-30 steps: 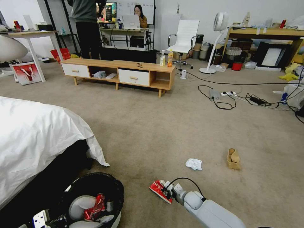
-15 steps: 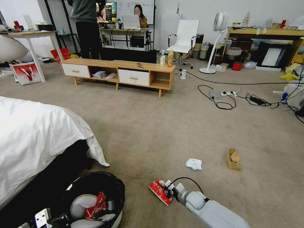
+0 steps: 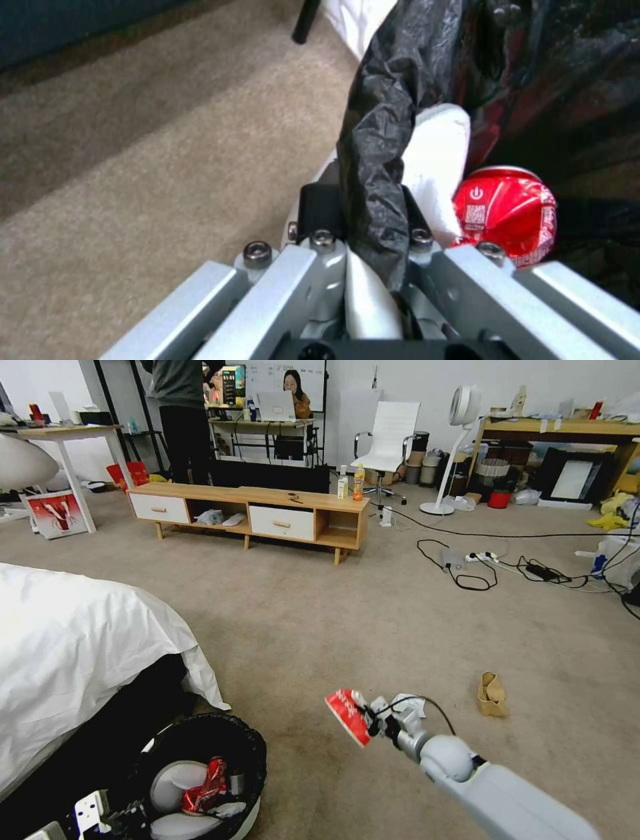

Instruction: Pick up the trash bin and place the garbage on the floor into it.

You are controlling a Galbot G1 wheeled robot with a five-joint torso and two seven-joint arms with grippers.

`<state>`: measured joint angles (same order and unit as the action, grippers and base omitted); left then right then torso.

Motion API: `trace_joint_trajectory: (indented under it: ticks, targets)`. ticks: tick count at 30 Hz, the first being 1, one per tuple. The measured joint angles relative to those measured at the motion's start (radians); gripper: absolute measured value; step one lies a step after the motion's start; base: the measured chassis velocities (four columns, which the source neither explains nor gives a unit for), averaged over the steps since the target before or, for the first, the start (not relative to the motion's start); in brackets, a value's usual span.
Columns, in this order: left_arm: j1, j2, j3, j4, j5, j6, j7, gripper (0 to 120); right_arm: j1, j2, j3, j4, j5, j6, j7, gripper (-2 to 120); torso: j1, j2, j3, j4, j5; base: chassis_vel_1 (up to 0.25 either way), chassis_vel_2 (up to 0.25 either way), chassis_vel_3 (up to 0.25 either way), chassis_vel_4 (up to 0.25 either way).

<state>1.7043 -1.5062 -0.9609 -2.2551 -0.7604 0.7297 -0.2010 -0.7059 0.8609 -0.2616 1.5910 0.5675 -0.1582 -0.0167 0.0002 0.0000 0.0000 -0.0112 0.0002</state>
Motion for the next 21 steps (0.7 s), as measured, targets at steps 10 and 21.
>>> trace_joint_trajectory:
  ticks: [10,21]
  targets:
    - [-0.025,0.033,-0.015,-0.052,-0.09,0.006,-0.05,3,0.006,-0.084,0.108,0.305,0.081,-0.057,0.063,0,0.0,0.0,0.0,0.0,-0.0001,0.0,0.0,0.0,0.0]
    - [-0.023,0.066,-0.024,-0.094,-0.153,0.007,-0.079,3,0.117,-0.058,0.077,0.555,0.317,-0.104,0.175,0,0.0,0.0,0.0,0.0,-0.0004,0.0,0.0,0.0,0.0]
